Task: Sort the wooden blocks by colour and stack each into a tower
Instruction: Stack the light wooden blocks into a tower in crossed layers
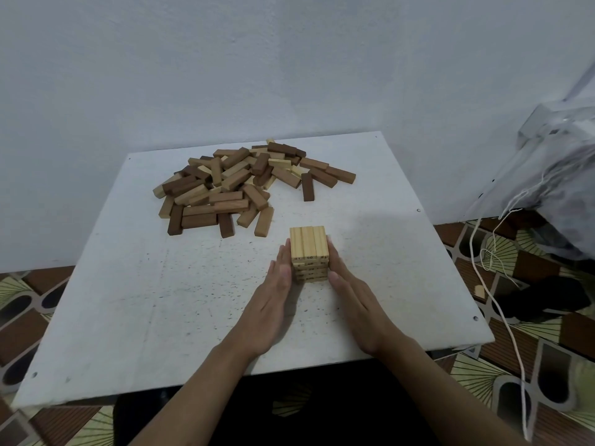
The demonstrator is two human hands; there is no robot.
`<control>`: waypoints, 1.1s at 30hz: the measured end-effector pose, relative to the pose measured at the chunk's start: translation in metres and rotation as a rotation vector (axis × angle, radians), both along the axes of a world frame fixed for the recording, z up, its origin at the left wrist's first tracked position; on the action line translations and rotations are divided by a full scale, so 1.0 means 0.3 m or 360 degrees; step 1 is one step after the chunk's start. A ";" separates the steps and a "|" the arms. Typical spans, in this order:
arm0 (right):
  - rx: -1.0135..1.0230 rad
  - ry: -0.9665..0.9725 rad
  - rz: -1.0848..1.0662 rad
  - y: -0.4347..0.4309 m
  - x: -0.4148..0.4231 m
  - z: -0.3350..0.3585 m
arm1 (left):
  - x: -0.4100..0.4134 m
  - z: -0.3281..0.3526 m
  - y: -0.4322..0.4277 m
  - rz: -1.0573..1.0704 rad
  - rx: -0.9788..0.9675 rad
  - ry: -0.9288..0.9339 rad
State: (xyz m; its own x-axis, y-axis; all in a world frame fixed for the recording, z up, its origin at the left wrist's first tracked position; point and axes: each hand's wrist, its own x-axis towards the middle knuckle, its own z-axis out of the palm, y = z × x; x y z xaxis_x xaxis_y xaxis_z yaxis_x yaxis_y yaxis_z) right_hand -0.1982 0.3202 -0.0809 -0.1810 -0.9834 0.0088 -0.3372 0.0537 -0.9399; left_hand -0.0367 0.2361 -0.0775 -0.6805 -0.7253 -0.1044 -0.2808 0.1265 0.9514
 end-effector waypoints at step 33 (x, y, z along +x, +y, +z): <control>0.0104 0.0370 0.0239 -0.195 -0.230 0.078 | 0.020 0.058 -0.260 -0.0183 -0.0283 -0.0227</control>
State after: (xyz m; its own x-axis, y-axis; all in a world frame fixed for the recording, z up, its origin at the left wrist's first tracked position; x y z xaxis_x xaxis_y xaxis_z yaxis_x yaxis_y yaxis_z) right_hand -0.2673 0.2619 -0.0575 -0.0339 -0.9989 -0.0312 -0.5519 0.0448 -0.8327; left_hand -0.0306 0.1582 -0.0602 -0.7472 -0.6594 -0.0831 -0.3846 0.3271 0.8632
